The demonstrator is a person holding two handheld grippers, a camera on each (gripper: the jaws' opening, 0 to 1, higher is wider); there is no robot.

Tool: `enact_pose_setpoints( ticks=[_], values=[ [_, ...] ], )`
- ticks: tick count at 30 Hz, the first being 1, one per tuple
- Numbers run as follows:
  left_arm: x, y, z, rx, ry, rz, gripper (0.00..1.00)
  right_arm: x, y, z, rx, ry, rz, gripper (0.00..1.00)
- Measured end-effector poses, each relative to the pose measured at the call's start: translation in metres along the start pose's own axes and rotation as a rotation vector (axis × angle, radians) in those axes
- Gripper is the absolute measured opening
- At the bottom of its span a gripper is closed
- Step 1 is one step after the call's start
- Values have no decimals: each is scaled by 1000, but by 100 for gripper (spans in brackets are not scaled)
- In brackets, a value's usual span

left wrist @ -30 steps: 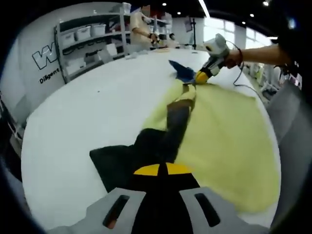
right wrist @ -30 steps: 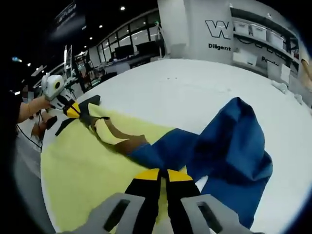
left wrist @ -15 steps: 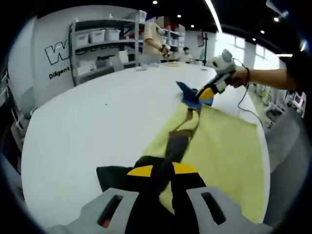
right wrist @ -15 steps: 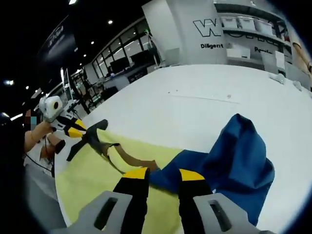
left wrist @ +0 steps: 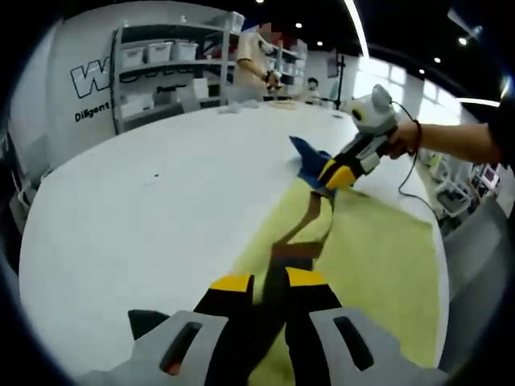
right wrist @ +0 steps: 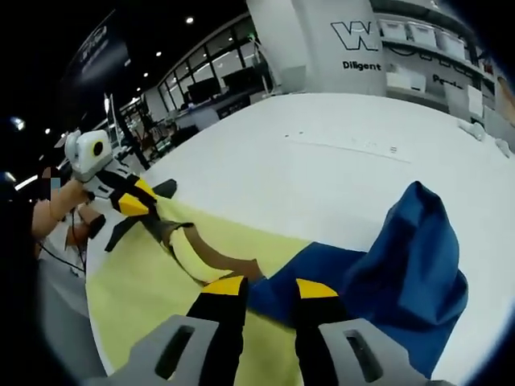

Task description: Fold the garment on the visible template until the final outline fits inside the template.

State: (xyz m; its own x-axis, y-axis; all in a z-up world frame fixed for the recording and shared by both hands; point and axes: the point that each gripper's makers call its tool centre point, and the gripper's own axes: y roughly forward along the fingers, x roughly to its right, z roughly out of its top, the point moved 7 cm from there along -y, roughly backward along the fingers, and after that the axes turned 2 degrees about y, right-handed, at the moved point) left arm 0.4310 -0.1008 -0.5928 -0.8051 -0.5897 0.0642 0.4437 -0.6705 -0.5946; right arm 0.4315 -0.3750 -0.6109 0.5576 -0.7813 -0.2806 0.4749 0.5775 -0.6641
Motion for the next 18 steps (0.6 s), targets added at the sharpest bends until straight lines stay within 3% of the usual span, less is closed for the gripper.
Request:
enact_pose_setpoints(
  ticks=[8,18],
  values=[
    [-1,16,-18,-79,-22,-27,19,-4,3,-8,-40,-31,7,14],
    [6,22,-20,-129,62,-3,22,-5,0,-13,-58,-78,-2,14]
  ],
)
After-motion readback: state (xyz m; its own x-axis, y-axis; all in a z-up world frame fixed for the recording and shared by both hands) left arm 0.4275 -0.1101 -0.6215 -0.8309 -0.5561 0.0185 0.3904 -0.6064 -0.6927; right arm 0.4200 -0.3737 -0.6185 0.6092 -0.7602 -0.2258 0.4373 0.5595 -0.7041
